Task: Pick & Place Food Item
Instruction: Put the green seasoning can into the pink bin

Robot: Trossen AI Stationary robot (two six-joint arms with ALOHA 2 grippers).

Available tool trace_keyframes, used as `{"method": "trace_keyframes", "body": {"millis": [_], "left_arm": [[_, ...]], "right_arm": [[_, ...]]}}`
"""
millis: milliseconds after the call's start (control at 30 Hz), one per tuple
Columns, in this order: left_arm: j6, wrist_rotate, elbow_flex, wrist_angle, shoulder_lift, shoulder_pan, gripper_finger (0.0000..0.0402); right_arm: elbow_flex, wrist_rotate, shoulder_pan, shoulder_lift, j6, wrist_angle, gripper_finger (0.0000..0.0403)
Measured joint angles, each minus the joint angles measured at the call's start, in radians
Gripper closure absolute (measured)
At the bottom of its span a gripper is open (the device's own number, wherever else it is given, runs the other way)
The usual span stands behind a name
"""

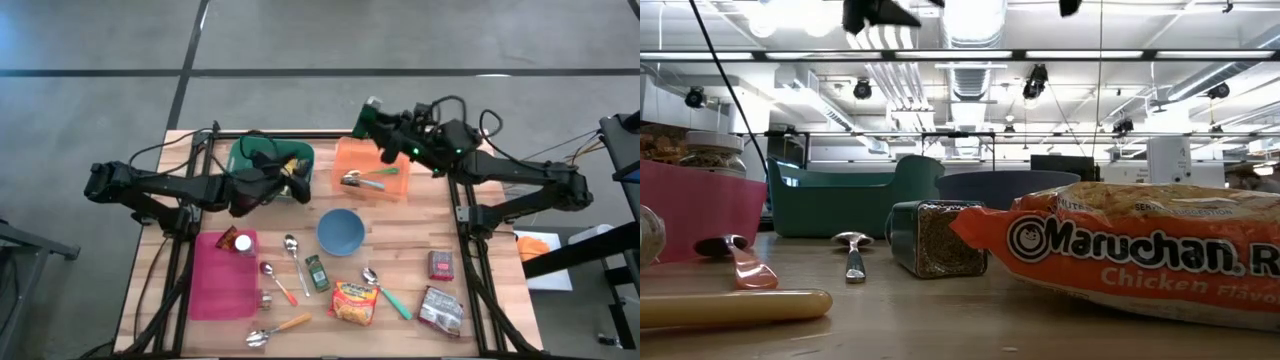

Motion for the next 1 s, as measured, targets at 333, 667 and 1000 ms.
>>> {"method": "trace_keyframes", "body": {"millis": [333, 667, 1000], "left_arm": [[0.558, -0.012, 0.0, 0.42, 0.001, 0.02, 0.0151], [0.658, 0.097, 0.057, 0.455, 0.05, 0.048, 0.0151], [0.741, 0.116, 0.173, 0.45, 0.156, 0.038, 0.0151]], "right_arm": [[0.001, -0.025, 0.0, 0.043, 0.223, 0.063, 0.016], [0.001, -0.033, 0.0, 0.141, 0.369, 0.258, 0.016], [0.083, -0.056, 0.0, 0.188, 0.352, 0.267, 0.016]]}}
